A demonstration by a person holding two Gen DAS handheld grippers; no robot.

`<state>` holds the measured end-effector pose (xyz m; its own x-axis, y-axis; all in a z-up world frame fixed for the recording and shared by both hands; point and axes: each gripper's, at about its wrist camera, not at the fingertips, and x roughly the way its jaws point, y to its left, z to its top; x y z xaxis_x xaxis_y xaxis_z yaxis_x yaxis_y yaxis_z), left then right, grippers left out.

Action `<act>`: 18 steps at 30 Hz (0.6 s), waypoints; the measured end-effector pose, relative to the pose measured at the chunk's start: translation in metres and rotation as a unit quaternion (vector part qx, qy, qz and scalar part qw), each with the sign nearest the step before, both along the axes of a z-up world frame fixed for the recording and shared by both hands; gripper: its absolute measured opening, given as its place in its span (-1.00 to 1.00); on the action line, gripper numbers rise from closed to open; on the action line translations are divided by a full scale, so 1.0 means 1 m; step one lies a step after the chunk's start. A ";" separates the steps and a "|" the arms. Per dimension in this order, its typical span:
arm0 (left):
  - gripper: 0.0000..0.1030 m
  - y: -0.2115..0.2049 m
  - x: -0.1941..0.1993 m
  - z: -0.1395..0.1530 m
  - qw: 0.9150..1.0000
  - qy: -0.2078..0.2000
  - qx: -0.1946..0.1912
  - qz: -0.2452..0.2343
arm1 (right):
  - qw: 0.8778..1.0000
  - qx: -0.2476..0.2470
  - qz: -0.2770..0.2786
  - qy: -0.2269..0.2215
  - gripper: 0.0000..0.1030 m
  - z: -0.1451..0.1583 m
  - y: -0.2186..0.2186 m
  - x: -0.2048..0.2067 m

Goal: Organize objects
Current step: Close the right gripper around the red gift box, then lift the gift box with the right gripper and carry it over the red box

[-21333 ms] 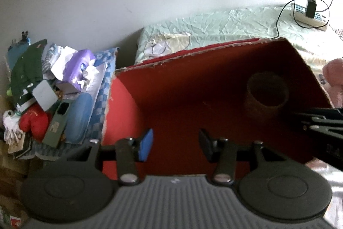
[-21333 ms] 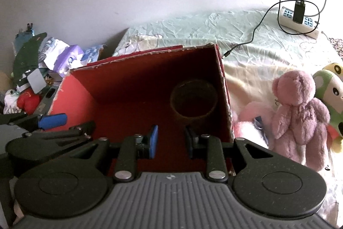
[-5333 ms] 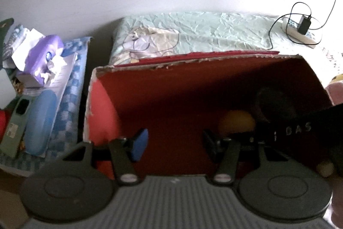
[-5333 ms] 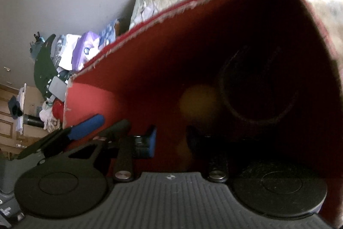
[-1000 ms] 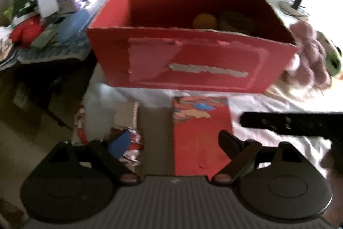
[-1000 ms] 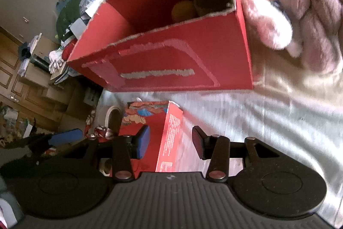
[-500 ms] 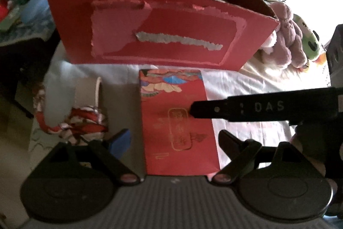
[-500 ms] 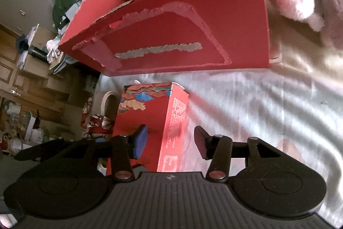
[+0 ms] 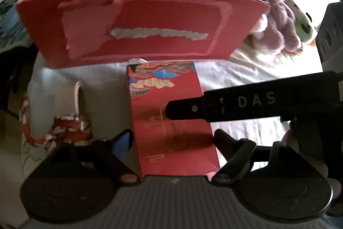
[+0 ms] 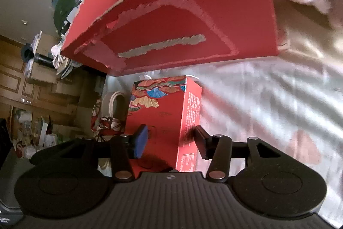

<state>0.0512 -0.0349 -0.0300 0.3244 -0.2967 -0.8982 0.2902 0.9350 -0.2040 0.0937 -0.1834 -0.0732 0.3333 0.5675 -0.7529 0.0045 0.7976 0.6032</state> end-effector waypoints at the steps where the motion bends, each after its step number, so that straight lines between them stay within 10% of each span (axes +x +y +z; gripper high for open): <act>1: 0.57 -0.002 0.000 0.002 1.000 0.001 -0.002 -0.009 | 1.000 0.000 -0.004 0.000 -0.01 0.002 -0.003 -0.001; 10: 0.57 -0.048 0.002 0.019 0.991 0.010 -0.024 -0.134 | 0.997 -0.014 -0.079 0.015 -0.02 0.022 -0.052 -0.029; 18: 0.57 -0.093 -0.011 0.048 0.964 -0.047 -0.033 -0.261 | 0.986 -0.031 -0.165 -0.008 -0.03 0.055 -0.090 -0.067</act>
<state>0.0399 -0.1280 0.0182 0.1956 -0.4965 -0.8457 0.7375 0.6429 -0.2068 0.0268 -0.2736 -0.0180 0.5048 0.3798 -0.7752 0.2599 0.7894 0.5561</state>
